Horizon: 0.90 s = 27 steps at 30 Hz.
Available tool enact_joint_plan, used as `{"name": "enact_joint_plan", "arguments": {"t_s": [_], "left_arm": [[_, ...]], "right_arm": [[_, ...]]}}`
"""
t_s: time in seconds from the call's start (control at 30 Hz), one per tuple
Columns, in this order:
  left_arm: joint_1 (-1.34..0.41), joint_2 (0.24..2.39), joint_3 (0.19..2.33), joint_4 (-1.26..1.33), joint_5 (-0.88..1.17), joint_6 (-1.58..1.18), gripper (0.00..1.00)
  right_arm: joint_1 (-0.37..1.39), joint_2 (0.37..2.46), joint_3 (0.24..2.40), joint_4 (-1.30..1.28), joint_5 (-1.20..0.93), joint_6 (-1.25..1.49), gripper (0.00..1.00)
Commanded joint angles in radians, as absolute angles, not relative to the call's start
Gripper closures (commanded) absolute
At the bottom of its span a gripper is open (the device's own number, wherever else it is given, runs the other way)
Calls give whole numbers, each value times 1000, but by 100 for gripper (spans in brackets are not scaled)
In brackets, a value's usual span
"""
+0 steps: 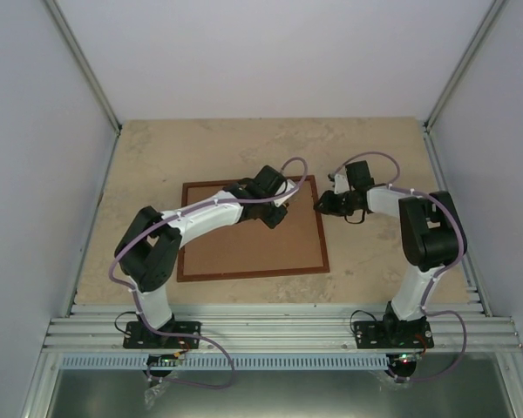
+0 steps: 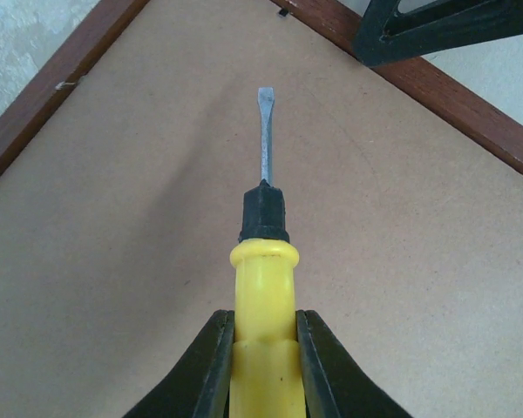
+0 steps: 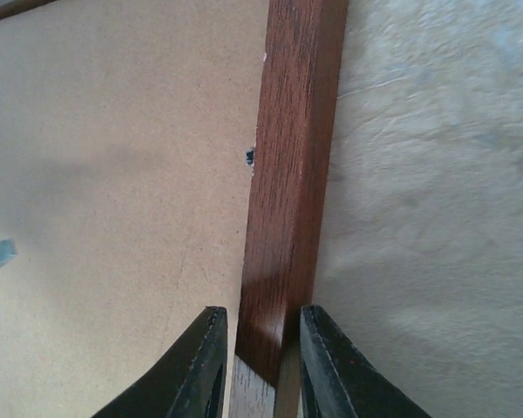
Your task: Take the photo out of the frame
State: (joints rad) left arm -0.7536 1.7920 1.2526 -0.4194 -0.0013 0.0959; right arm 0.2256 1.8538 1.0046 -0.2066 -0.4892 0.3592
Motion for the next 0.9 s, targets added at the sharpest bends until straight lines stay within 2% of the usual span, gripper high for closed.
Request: {"name": "enact_joint_plan", "arguments": {"t_s": [0.0, 0.33, 0.87], "left_arm": [[-751, 1831, 1313, -470, -20, 128, 100], [-758, 1912, 1379, -441, -50, 229, 100], [-751, 1991, 1431, -453, -24, 325, 100]], "right_arm": [[250, 1873, 1030, -215, -505, 328, 77], [271, 1886, 1046, -222, -505, 306, 85], [284, 1904, 1065, -235, -474, 292, 80]]}}
